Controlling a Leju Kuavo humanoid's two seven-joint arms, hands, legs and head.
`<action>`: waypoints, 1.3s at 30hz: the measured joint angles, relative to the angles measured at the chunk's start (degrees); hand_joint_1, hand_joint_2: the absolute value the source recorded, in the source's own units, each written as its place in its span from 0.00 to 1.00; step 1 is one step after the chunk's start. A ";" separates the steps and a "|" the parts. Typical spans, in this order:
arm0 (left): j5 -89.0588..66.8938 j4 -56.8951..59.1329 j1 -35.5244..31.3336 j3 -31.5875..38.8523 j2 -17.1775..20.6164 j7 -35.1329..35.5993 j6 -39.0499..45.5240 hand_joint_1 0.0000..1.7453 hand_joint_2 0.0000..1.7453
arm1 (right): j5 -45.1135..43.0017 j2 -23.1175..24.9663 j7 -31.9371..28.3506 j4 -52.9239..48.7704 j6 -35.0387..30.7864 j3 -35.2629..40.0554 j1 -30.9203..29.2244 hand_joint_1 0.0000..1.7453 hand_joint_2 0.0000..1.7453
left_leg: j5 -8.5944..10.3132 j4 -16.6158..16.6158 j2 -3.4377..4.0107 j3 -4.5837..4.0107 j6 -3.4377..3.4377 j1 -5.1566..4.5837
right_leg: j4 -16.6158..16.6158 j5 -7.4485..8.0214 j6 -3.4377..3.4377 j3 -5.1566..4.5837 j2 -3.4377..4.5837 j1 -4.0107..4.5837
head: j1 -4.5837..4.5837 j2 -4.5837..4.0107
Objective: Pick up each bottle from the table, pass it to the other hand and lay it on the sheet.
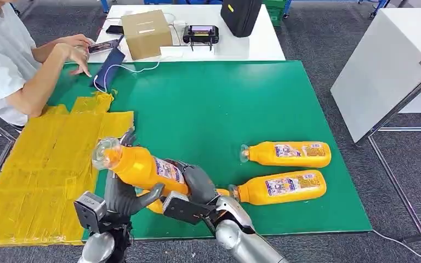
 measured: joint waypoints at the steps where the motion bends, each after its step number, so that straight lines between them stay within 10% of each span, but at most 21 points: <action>1: 0.04 0.02 -0.01 0.00 0.00 -0.02 -0.06 0.00 1.00 | 0.00 -0.02 0.04 0.15 0.00 0.11 -0.12 1.00 1.00 | 0.00 0.00 0.00 0.00 0.00 0.00 | 0.00 0.00 0.00 0.00 0.00 0.00 | -0.02 0.00; 6: -0.07 0.35 -0.21 -0.09 0.04 -0.18 -0.92 0.00 1.00 | -0.22 -0.04 0.07 0.63 -0.18 0.20 -0.36 1.00 1.00 | 0.00 0.00 0.00 0.00 0.00 0.00 | 0.00 0.00 0.00 0.00 0.00 0.00 | 0.00 0.00; 7: -0.13 0.37 -0.23 -0.11 0.04 -0.18 -1.01 0.19 1.00 | -0.28 -0.09 0.07 0.66 -0.18 0.20 -0.36 1.00 1.00 | 0.00 0.00 0.00 0.00 0.00 0.00 | 0.00 0.00 0.00 0.00 0.00 0.00 | 0.00 0.00; 8: -0.15 0.44 -0.27 -0.15 0.04 -0.18 -1.05 1.00 1.00 | -0.35 -0.15 0.07 0.70 -0.18 0.20 -0.39 1.00 1.00 | 0.00 0.00 0.00 0.00 0.00 0.00 | 0.00 0.00 0.00 0.00 0.00 0.00 | 0.00 0.00; 39: -0.20 0.90 -1.09 -0.57 0.20 -0.33 -1.55 1.00 1.00 | -0.68 -0.46 -0.24 0.72 -0.55 0.18 -0.37 1.00 1.00 | 0.00 0.00 0.00 0.00 0.00 0.00 | 0.00 0.00 0.00 0.00 0.00 0.00 | 0.00 0.00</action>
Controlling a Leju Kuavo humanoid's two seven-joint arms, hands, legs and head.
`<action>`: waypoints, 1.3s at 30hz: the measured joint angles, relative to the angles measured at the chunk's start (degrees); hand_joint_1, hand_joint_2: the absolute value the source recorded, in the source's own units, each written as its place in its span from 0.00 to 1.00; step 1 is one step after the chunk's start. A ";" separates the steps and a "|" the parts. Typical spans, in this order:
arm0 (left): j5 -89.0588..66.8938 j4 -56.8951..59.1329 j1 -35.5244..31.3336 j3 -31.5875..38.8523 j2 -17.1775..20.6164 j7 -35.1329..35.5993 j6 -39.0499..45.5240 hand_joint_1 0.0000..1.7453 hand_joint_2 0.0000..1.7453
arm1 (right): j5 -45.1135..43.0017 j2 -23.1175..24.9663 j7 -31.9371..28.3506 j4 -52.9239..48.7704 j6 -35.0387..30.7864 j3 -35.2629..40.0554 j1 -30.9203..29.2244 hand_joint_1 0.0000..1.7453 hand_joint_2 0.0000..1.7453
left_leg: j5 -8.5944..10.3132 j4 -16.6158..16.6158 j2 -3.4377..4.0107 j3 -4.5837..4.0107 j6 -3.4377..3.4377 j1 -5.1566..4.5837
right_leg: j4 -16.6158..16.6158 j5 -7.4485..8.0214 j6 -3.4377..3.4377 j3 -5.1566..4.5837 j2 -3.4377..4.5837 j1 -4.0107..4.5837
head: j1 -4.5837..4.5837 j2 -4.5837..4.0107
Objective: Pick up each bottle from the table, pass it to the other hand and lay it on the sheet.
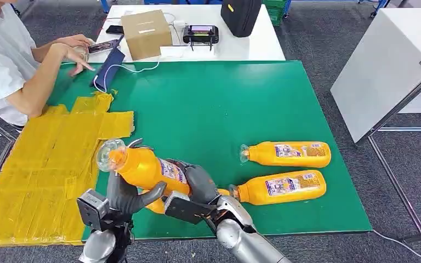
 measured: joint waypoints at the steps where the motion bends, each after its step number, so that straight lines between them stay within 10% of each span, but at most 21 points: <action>1: 0.00 0.00 0.00 0.00 0.00 0.00 0.00 1.00 1.00 | 0.00 0.00 0.00 0.00 0.00 0.00 0.00 1.00 1.00 | 0.00 0.00 0.00 0.00 0.00 0.00 | 0.00 0.00 0.00 0.00 0.00 0.00 | 0.00 0.00; 8: 0.00 0.02 -0.04 0.00 0.00 0.00 -0.02 1.00 1.00 | -0.02 0.00 -0.07 0.00 -0.18 0.00 0.02 1.00 1.00 | 0.00 0.00 0.00 0.00 0.00 0.00 | 0.00 0.00 0.00 0.00 0.00 0.00 | 0.00 0.00; 9: 0.02 0.02 -0.09 0.00 0.00 0.00 -0.07 1.00 1.00 | -0.02 0.00 -0.11 0.00 -0.33 0.00 0.04 0.70 1.00 | 0.00 0.00 0.00 0.00 0.00 0.00 | 0.00 0.00 0.00 0.00 0.00 0.00 | 0.00 0.00; 10: 0.02 0.02 -0.15 0.02 0.00 0.00 -0.07 1.00 1.00 | -0.04 0.00 -0.18 0.00 -0.44 0.00 0.06 0.02 1.00 | 0.00 0.00 0.00 0.00 0.00 0.00 | 0.00 0.00 0.00 0.00 0.00 0.00 | 0.00 0.00; 28: -20.70 -1.14 -3.26 0.02 2.38 1.62 14.62 1.00 1.00 | 0.68 -1.68 -2.12 -11.96 -5.42 -0.79 4.30 0.00 1.00 | 0.00 0.01 0.01 0.01 0.00 0.00 | 0.00 0.01 0.00 -0.01 0.02 0.00 | 0.00 0.00; 34: -70.57 3.94 -12.75 5.04 9.65 29.86 22.45 1.00 1.00 | 0.59 -4.22 -5.25 -25.56 -11.85 -6.85 9.39 0.00 1.00 | 0.12 0.01 0.05 -0.04 -0.08 0.00 | 0.13 0.15 -0.19 -0.19 0.06 0.01 | 0.00 0.00; 39: -86.61 12.42 -19.24 8.64 13.01 31.48 18.18 1.00 1.00 | 1.42 -4.72 -5.38 -32.33 -11.17 -9.77 11.71 0.00 1.00 | 0.21 0.01 0.09 -0.08 -0.19 0.03 | 0.21 0.15 -0.21 -0.27 0.13 0.03 | 0.02 0.00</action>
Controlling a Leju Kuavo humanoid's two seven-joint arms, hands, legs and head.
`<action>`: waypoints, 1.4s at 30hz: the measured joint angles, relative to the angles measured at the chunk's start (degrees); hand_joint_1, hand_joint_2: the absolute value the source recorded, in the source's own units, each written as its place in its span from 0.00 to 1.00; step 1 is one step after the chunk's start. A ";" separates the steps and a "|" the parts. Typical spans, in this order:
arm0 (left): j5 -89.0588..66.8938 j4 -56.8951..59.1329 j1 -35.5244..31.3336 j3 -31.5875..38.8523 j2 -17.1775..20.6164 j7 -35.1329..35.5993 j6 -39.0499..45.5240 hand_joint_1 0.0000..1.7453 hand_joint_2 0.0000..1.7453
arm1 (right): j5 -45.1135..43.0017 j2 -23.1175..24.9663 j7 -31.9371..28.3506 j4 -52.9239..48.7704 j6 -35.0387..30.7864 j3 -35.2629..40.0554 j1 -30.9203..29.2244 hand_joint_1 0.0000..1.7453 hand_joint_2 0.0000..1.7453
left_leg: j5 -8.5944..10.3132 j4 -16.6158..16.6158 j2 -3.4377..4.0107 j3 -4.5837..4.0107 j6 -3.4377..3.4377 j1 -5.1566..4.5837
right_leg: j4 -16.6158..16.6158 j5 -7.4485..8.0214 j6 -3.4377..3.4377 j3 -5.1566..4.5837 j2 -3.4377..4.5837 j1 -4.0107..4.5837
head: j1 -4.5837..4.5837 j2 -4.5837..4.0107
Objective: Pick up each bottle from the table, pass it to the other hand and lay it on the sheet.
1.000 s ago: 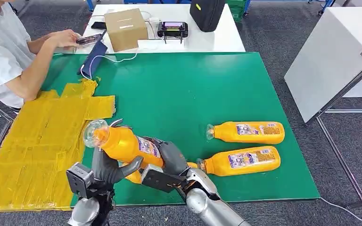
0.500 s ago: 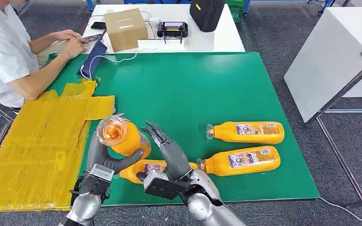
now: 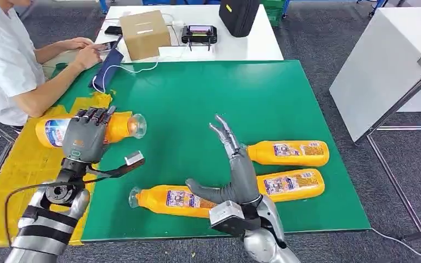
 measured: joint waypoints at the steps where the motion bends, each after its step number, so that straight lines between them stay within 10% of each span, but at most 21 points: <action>1: 2.12 1.75 -0.80 0.20 0.26 0.26 -0.37 1.00 1.00 | 0.07 -0.02 -0.02 -0.76 -0.04 -0.26 0.23 0.00 1.00 | 0.00 0.00 0.00 0.00 0.00 0.00 | 0.00 0.00 0.00 0.00 0.00 0.00 | 0.00 0.00; 9: 2.00 12.42 -6.38 -3.42 3.17 11.93 -2.57 1.00 1.00 | 1.49 -0.13 -0.35 -2.79 -1.81 -0.33 1.08 0.00 1.00 | 0.00 0.00 -0.01 -0.02 0.00 0.00 | 0.00 0.00 0.00 0.00 0.01 0.00 | 0.00 0.00; 42: 1.94 21.68 -10.10 -9.99 4.79 13.68 -3.69 1.00 1.00 | 1.79 -0.13 -0.35 -3.12 -1.97 -0.13 1.05 0.00 1.00 | 0.00 0.00 -0.02 -0.04 0.00 0.00 | 0.01 0.00 0.00 -0.01 0.01 0.00 | -0.02 0.00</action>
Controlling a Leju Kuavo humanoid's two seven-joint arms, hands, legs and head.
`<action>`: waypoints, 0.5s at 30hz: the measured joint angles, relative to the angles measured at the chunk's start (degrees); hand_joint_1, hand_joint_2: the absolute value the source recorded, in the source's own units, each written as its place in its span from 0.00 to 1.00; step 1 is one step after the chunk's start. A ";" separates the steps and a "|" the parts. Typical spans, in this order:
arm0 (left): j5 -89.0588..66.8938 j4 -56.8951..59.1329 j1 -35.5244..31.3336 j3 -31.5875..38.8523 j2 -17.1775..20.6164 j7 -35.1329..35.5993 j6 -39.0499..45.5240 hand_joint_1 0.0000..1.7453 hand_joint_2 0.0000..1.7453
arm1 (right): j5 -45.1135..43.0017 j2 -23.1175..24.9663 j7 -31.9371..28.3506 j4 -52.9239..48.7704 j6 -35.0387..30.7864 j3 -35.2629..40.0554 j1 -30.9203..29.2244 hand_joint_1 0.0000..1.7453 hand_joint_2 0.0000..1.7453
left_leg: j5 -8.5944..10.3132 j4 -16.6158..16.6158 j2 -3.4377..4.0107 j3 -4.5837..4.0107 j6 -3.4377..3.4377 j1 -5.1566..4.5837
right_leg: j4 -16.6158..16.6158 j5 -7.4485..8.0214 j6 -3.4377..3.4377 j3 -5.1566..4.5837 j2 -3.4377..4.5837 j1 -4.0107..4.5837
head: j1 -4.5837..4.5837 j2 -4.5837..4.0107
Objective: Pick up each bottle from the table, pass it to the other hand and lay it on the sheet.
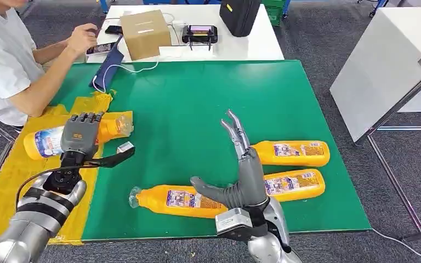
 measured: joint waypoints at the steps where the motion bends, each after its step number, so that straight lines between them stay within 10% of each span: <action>1: -0.02 0.94 -0.30 -0.07 -0.02 0.24 -0.07 1.00 1.00 | 0.02 0.00 0.00 -0.02 -0.02 0.00 -0.02 0.00 1.00 | 0.00 0.00 0.00 0.00 0.00 0.00 | 0.00 0.00 0.00 0.00 0.00 0.00 | 0.02 0.00; 5: 1.32 6.07 -1.55 0.67 -0.41 -2.85 -5.37 1.00 1.00 | 0.50 0.02 0.50 -0.11 0.15 0.04 -0.21 0.00 1.00 | 0.00 0.00 0.01 0.01 0.00 0.00 | 0.01 0.00 0.00 -0.01 0.00 0.00 | 0.00 0.00; 6: 1.92 7.62 -1.77 1.20 -0.63 -3.67 -6.98 0.00 1.00 | 0.98 0.00 0.93 -0.11 0.41 0.07 -0.34 0.00 1.00 | 0.00 0.00 0.01 0.01 0.00 0.00 | 0.01 0.00 0.00 -0.01 0.01 0.00 | 0.02 0.00; 15: 9.16 18.75 -2.91 6.49 -4.02 -7.41 -12.02 0.00 1.00 | 22.14 -0.98 15.82 12.84 13.20 5.61 -7.49 0.00 1.00 | 0.01 -0.02 -0.45 0.31 0.00 -0.01 | 0.02 -0.15 0.01 0.48 -0.46 -0.02 | -0.02 0.00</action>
